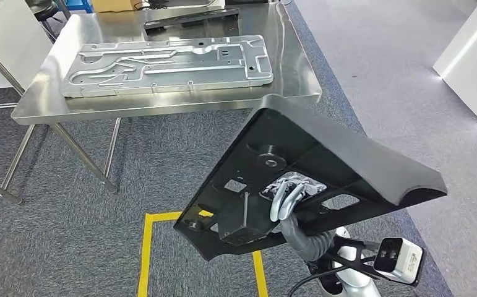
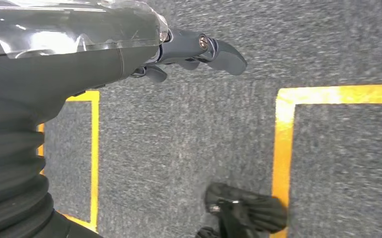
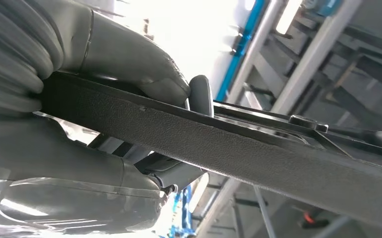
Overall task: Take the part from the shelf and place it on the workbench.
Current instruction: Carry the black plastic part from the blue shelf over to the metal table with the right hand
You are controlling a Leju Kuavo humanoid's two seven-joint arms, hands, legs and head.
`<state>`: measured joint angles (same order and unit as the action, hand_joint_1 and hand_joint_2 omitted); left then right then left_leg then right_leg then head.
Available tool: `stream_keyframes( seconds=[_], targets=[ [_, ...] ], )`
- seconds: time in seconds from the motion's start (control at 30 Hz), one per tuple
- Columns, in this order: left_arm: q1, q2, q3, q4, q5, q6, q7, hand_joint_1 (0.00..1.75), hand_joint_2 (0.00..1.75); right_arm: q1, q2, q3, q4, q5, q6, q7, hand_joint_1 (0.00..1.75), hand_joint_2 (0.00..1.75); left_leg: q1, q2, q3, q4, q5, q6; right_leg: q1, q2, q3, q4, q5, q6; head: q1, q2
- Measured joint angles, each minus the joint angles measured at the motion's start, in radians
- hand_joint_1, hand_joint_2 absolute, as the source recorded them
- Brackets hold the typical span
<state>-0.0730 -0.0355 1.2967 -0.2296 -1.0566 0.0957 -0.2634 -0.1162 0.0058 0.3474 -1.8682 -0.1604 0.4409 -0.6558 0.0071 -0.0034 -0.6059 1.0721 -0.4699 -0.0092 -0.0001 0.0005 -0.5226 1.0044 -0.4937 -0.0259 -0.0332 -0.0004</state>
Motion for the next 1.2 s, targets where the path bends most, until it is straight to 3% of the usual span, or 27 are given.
stream_keyframes(
  seconds=[0.03,0.1,0.2,0.23,0.3,0.33,0.37,0.4,0.43,0.47,0.53,0.67,0.73,0.77,0.83,0.87,0.9,0.93,1.0,1.03,1.07,1.2],
  targets=[
    [0.000,0.000,0.000,0.000,0.000,0.000,0.000,0.00,1.75,-0.004,0.000,0.006,0.005,0.002,0.001,0.004,1.73,1.75,-0.003,0.001,0.012,-0.036,0.010,0.005,0.001,0.000,0.002,0.000,-0.004,0.005,0.000,0.000],
    [0.001,0.000,0.000,0.000,0.000,0.000,0.001,0.00,1.75,-0.012,0.000,0.018,0.013,0.005,0.002,0.010,1.73,1.75,-0.008,0.002,0.015,-0.049,0.004,0.017,0.003,0.000,0.004,-0.001,-0.012,0.016,0.000,0.000],
    [0.004,-0.001,0.000,0.000,0.000,-0.001,0.002,0.00,1.75,-0.028,0.000,0.035,0.019,0.009,0.005,0.017,1.73,1.75,0.000,0.001,0.034,-0.062,0.015,0.033,0.006,-0.001,0.010,0.016,-0.033,0.035,0.000,0.000],
    [0.002,-0.002,0.000,0.000,0.000,-0.002,0.001,0.00,1.75,-0.035,0.000,0.042,0.020,0.011,0.005,0.022,1.73,1.75,0.004,0.001,0.042,-0.067,0.015,0.039,0.005,-0.001,-0.008,0.055,-0.052,0.041,0.000,0.000],
    [-0.001,-0.002,0.000,0.000,0.000,-0.004,-0.001,0.00,1.75,-0.045,0.000,0.057,0.028,0.017,0.002,0.035,1.73,1.75,0.005,0.000,0.051,-0.070,0.008,0.045,-0.001,0.000,-0.091,0.191,-0.098,0.050,0.000,0.000],
    [-0.001,-0.002,0.000,0.000,0.000,-0.005,-0.002,0.00,1.75,-0.048,0.000,0.064,0.037,0.019,0.000,0.040,1.73,1.75,0.005,0.000,0.055,-0.070,0.003,0.046,-0.003,-0.001,-0.138,0.256,-0.111,0.053,0.000,0.000],
    [0.000,-0.002,0.000,0.000,-0.001,-0.007,-0.002,0.00,1.75,-0.051,-0.001,0.070,0.046,0.021,-0.002,0.044,1.73,1.75,0.005,-0.001,0.061,-0.070,-0.003,0.046,-0.005,-0.001,-0.172,0.290,-0.104,0.055,0.000,0.000],
    [0.000,-0.002,0.000,0.000,-0.001,-0.009,-0.003,0.00,1.75,-0.056,-0.001,0.076,0.057,0.022,-0.004,0.045,1.73,1.75,0.005,-0.002,0.068,-0.070,-0.009,0.044,-0.007,-0.001,-0.185,0.284,-0.075,0.055,0.000,0.000],
    [0.001,-0.002,0.000,0.000,-0.001,-0.010,-0.003,0.00,1.75,-0.062,-0.002,0.080,0.068,0.022,-0.005,0.045,1.73,1.75,0.005,-0.003,0.078,-0.070,-0.016,0.042,-0.008,-0.001,-0.177,0.237,-0.029,0.054,0.000,0.000],
    [0.001,-0.002,0.000,0.000,-0.001,-0.011,-0.003,0.00,1.75,-0.070,-0.002,0.083,0.076,0.022,-0.006,0.045,1.73,1.75,0.005,-0.005,0.086,-0.070,-0.023,0.040,-0.008,-0.001,-0.155,0.167,0.022,0.050,0.000,0.000],
    [-0.001,-0.003,0.000,0.000,-0.001,-0.012,-0.003,0.00,1.75,-0.086,-0.003,0.087,0.094,0.022,-0.006,0.043,1.73,1.75,0.002,-0.006,0.098,-0.070,-0.039,0.030,-0.003,-0.001,-0.110,0.050,0.075,0.040,0.000,0.000],
    [-0.004,-0.003,0.001,0.000,0.001,-0.011,-0.004,0.00,1.75,-0.112,-0.006,0.096,0.128,0.022,-0.005,0.041,1.73,1.75,0.002,-0.004,0.110,-0.075,-0.056,0.008,-0.001,0.004,-0.088,0.008,0.063,0.018,0.000,0.000],
    [-0.006,-0.004,0.001,0.000,0.002,-0.010,-0.004,0.00,1.75,-0.128,-0.006,0.109,0.146,0.021,-0.004,0.040,1.73,1.75,0.003,-0.003,0.091,-0.020,-0.082,-0.002,-0.005,0.003,-0.071,-0.002,0.058,0.005,0.000,0.000],
    [-0.006,-0.005,0.002,0.000,0.003,-0.010,-0.004,0.00,1.75,-0.137,-0.006,0.117,0.157,0.021,-0.004,0.039,1.73,1.75,0.005,-0.003,0.061,0.038,-0.106,-0.005,-0.006,0.002,-0.063,-0.004,0.053,0.000,0.000,0.000],
    [-0.005,-0.005,0.004,0.000,0.004,-0.009,-0.004,0.00,1.75,-0.151,-0.006,0.135,0.182,0.021,-0.006,0.039,1.73,1.75,0.006,-0.002,-0.030,0.181,-0.151,-0.010,-0.005,0.002,-0.050,-0.005,0.041,-0.004,0.000,0.000],
    [-0.004,-0.005,0.006,0.000,0.005,-0.009,-0.004,0.00,1.75,-0.155,-0.006,0.145,0.193,0.021,-0.008,0.040,1.73,1.75,0.006,-0.002,-0.065,0.222,-0.151,-0.012,-0.004,0.002,-0.043,-0.005,0.034,-0.004,0.000,0.000],
    [-0.003,-0.005,0.007,0.000,0.006,-0.009,-0.004,0.00,1.75,-0.159,-0.006,0.156,0.204,0.022,-0.010,0.041,1.73,1.75,0.006,-0.002,-0.083,0.225,-0.128,-0.012,-0.004,0.002,-0.033,-0.004,0.026,-0.003,0.000,0.000],
    [-0.002,-0.005,0.007,0.000,0.006,-0.009,-0.004,0.00,1.75,-0.164,-0.006,0.166,0.212,0.024,-0.012,0.042,1.73,1.75,0.006,-0.002,-0.078,0.183,-0.083,-0.011,-0.004,0.003,-0.022,-0.004,0.018,-0.001,0.000,0.000],
    [-0.001,-0.005,0.008,0.000,0.007,-0.008,-0.004,0.00,1.75,-0.179,-0.003,0.185,0.226,0.028,-0.018,0.046,1.73,1.75,0.004,-0.001,-0.035,0.041,0.014,-0.005,-0.002,0.003,0.001,-0.004,0.000,0.005,0.000,0.000],
    [-0.002,-0.005,0.009,0.000,0.007,-0.008,-0.005,0.00,1.75,-0.188,-0.001,0.195,0.233,0.030,-0.022,0.050,1.73,1.75,0.002,0.000,-0.016,-0.013,0.041,0.000,-0.001,0.004,0.007,-0.003,-0.007,0.009,0.000,0.000],
    [-0.002,-0.005,0.010,0.000,0.007,-0.009,-0.006,0.00,1.75,-0.199,0.001,0.204,0.239,0.031,-0.025,0.054,1.73,1.75,-0.001,0.000,-0.006,-0.041,0.050,0.006,0.001,0.005,0.009,-0.003,-0.012,0.014,0.000,0.000],
    [-0.003,-0.005,0.014,0.000,0.002,-0.014,-0.011,0.00,1.75,-0.237,0.006,0.231,0.254,0.027,-0.036,0.074,1.73,1.75,0.002,-0.002,0.007,-0.058,0.036,0.031,0.001,0.005,0.012,0.005,-0.030,0.036,0.000,0.000]
  ],
)
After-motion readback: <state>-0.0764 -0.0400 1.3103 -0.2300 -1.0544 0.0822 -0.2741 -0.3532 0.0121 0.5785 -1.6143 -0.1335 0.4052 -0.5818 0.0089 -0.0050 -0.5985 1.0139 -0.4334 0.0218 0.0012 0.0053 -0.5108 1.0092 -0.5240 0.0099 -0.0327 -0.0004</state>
